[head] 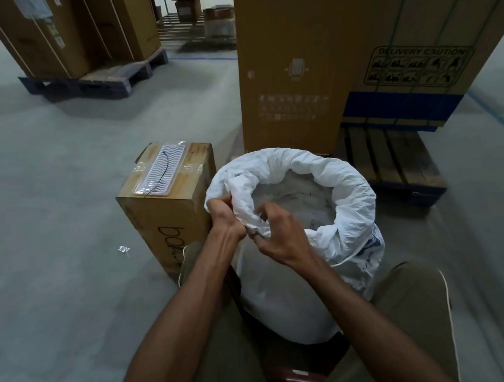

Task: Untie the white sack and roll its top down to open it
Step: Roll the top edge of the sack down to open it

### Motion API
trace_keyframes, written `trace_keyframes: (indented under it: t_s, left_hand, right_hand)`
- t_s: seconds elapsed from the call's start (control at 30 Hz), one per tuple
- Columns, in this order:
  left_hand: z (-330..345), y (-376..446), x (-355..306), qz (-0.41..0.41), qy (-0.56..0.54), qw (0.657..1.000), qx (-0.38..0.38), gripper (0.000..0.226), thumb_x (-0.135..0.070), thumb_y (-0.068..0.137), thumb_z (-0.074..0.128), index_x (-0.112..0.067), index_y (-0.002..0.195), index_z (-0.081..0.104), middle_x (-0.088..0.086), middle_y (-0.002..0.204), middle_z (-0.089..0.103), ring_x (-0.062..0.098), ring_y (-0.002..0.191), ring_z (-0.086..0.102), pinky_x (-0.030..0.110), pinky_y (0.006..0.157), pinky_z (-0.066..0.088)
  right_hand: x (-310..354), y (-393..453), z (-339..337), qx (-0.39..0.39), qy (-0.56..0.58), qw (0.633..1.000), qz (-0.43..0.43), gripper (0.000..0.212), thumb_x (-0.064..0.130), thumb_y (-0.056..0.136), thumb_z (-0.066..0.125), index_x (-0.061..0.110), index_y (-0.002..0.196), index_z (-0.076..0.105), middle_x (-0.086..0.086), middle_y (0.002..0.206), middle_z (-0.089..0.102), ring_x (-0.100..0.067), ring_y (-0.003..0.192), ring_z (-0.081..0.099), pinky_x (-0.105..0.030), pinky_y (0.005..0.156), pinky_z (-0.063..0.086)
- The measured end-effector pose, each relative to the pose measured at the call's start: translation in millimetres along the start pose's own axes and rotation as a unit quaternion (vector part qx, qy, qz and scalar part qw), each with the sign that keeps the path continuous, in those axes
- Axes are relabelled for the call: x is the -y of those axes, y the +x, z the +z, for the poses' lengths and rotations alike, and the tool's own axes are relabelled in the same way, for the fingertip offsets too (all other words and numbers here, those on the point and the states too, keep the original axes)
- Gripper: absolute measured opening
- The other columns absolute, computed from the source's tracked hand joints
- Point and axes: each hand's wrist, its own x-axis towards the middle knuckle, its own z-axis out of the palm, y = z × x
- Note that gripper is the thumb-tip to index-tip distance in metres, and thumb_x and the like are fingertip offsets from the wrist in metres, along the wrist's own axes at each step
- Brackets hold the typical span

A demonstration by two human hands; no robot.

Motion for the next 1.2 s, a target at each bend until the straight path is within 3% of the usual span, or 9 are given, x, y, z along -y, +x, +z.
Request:
trace_keyframes:
  t_s: [0.1,0.23,0.43,0.57,0.7,0.87,1.03,1.13,1.2]
  left_hand:
    - [-16.3,9.6,-6.2,-0.002,0.036,0.999,-0.026,0.053,-0.038,0.096,0.040,0.006,0.097,0.069,0.029,0.093,0.067,0.039,0.088,0.064,0.044,0.078,0.054]
    - [-27.6,6.7,1.2,0.037,0.089,0.995,0.033,0.054,-0.054,0.092,0.056,-0.010,0.121,0.070,0.015,0.109,0.076,0.027,0.095,0.072,0.037,0.073,0.058]
    - [-37.1,8.8,15.0,0.143,0.256,0.953,-0.076,0.040,-0.036,0.094,0.073,-0.005,0.116,0.062,0.006,0.099,0.071,0.019,0.090,0.070,0.028,0.064,0.054]
    - [-45.2,18.4,-6.3,0.005,0.037,0.999,-0.033,0.035,-0.022,0.095,0.054,-0.002,0.120,0.067,0.021,0.110,0.072,0.035,0.099,0.069,0.047,0.087,0.059]
    - [-61.5,29.8,4.3,-0.046,0.006,0.999,0.024,0.060,-0.020,0.074,0.055,0.001,0.128,0.068,0.022,0.112,0.067,0.040,0.105,0.065,0.058,0.104,0.047]
    - [-65.6,17.9,-4.6,-0.019,0.090,0.986,0.142,0.055,-0.027,0.093,0.058,-0.005,0.143,0.056,0.021,0.137,0.060,0.039,0.122,0.058,0.058,0.115,0.040]
    - [-72.9,22.0,-5.9,0.130,0.427,0.892,-0.072,0.071,-0.057,0.082,0.069,-0.010,0.134,0.060,0.014,0.134,0.063,0.031,0.119,0.062,0.050,0.106,0.050]
    - [-75.9,23.6,-0.3,0.212,0.515,0.816,-0.157,0.102,-0.064,0.080,0.074,-0.011,0.156,0.030,0.018,0.156,0.034,0.034,0.139,0.043,0.047,0.111,0.043]
    - [-71.1,37.1,0.3,0.162,0.474,0.859,-0.106,0.105,-0.062,0.075,0.082,-0.005,0.151,0.039,0.018,0.150,0.048,0.031,0.135,0.053,0.048,0.109,0.048]
  right_hand:
    - [8.8,7.8,12.3,-0.008,-0.040,0.999,-0.033,0.029,0.020,0.066,0.074,0.018,0.086,0.054,0.002,0.081,0.064,-0.023,0.070,0.060,-0.036,0.058,0.050]
    - [12.7,11.1,35.6,-0.030,-0.127,0.989,-0.068,0.034,-0.003,0.053,0.070,0.013,0.079,0.055,-0.003,0.069,0.061,-0.030,0.055,0.059,-0.033,0.044,0.044]
    - [12.8,5.5,56.6,-0.095,-0.157,0.968,-0.169,0.036,-0.010,0.047,0.075,0.014,0.069,0.059,-0.001,0.060,0.055,-0.025,0.047,0.054,-0.030,0.043,0.035]
    - [4.8,10.7,48.2,-0.020,0.055,0.998,-0.002,0.037,0.027,0.069,0.081,0.022,0.091,0.051,0.005,0.085,0.055,-0.013,0.071,0.054,-0.029,0.058,0.047]
    - [-3.6,13.1,36.1,0.122,0.196,0.958,0.172,0.074,0.059,0.067,0.088,0.024,0.122,0.052,0.006,0.114,0.059,-0.007,0.098,0.060,-0.024,0.079,0.053]
    - [-7.7,17.5,40.0,0.105,0.180,0.964,0.167,0.044,0.045,0.064,0.094,0.020,0.093,0.071,0.008,0.076,0.070,-0.002,0.064,0.064,-0.017,0.053,0.049]
    - [3.0,14.3,59.2,0.017,0.128,0.985,0.116,0.029,0.029,0.058,0.085,0.018,0.065,0.059,0.007,0.056,0.059,-0.003,0.050,0.051,-0.027,0.048,0.042]
    - [6.2,11.9,68.0,-0.016,0.077,0.992,0.098,0.024,0.022,0.063,0.077,0.018,0.065,0.053,0.008,0.056,0.055,-0.010,0.053,0.053,-0.030,0.050,0.043]
    - [6.5,9.0,73.6,-0.019,0.035,0.996,0.080,0.022,0.022,0.070,0.075,0.019,0.069,0.054,0.007,0.061,0.058,-0.017,0.059,0.057,-0.034,0.054,0.047]
